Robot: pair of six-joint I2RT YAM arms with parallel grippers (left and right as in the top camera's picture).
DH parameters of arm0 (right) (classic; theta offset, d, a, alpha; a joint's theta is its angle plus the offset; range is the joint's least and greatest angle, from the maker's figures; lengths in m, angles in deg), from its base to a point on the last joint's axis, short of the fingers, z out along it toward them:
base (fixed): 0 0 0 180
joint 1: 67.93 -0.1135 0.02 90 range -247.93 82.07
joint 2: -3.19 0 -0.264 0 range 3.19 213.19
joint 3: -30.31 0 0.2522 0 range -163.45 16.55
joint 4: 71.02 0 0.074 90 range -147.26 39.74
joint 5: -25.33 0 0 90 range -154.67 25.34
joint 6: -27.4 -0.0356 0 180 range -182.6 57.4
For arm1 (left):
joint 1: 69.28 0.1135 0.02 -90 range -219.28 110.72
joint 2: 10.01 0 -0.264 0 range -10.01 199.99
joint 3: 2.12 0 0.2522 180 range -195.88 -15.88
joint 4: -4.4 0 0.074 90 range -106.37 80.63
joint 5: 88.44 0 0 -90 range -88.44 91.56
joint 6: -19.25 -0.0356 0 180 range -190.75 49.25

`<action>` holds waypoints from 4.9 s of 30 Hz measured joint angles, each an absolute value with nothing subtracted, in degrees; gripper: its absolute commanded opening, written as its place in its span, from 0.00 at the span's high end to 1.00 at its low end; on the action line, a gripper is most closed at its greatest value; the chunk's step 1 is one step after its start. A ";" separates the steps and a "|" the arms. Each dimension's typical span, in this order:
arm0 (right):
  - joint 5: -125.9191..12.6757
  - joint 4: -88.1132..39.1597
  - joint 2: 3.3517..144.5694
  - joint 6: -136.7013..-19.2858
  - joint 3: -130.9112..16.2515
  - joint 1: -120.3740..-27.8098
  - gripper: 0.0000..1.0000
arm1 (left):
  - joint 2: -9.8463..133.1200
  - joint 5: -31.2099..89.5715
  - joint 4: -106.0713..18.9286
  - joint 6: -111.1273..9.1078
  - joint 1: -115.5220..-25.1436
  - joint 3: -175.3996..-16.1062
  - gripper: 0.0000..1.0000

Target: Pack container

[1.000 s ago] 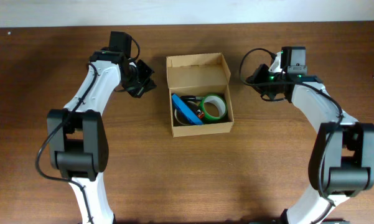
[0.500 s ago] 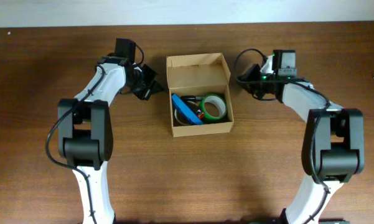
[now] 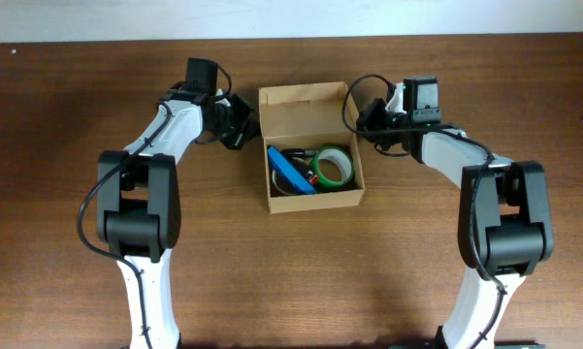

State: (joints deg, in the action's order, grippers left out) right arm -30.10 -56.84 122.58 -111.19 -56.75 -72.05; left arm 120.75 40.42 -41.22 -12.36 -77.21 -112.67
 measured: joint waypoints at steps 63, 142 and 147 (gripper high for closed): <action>-9.42 -46.45 107.98 -78.69 -56.84 -69.62 0.96 | 120.75 55.43 -57.44 -43.26 -77.05 -123.51 0.98; -57.38 8.93 96.33 -70.43 -86.89 -97.84 0.01 | 98.30 10.38 -101.68 -52.33 -88.62 -155.36 0.00; -58.21 14.96 92.77 -66.39 -86.85 -95.09 0.01 | 94.19 5.86 -105.79 -52.35 -88.62 -155.31 0.00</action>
